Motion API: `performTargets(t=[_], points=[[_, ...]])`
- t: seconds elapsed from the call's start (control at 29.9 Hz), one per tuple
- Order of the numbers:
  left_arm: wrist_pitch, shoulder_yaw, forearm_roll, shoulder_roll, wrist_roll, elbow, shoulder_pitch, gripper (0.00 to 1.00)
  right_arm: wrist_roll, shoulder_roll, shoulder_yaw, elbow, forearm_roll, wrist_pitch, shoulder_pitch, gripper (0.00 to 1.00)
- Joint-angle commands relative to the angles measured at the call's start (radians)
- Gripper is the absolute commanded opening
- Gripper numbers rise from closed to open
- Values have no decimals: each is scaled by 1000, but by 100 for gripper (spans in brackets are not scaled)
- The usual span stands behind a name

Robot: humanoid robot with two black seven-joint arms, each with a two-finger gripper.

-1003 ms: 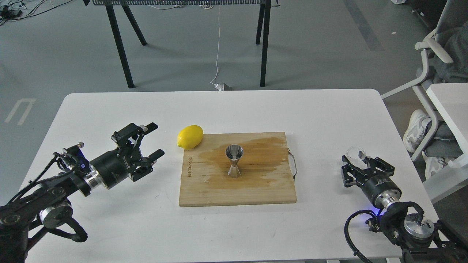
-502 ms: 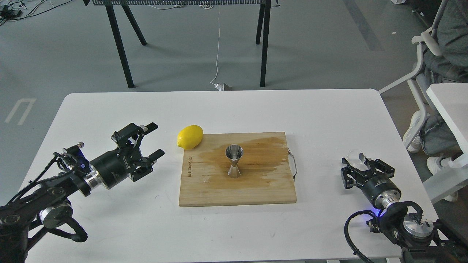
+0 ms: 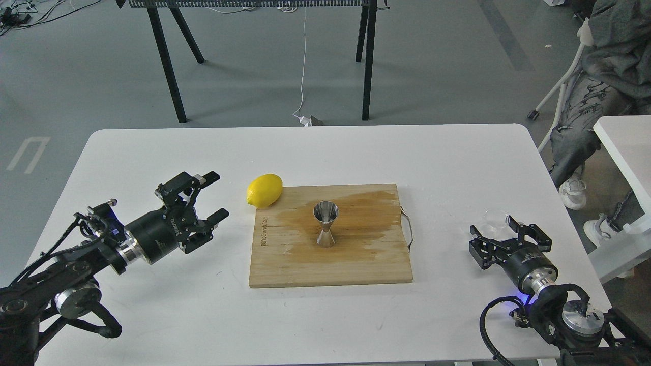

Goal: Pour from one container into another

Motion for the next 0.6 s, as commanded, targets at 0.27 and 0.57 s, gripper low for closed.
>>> performTargets(t=[0.27, 0.57], points=[[0, 0, 0, 2, 0, 0, 0, 99, -1, -139, 73, 338, 14, -35, -220, 96], [0, -3, -24, 6, 0, 0, 3, 99, -4, -243, 231, 698, 14, -94, -361, 96]])
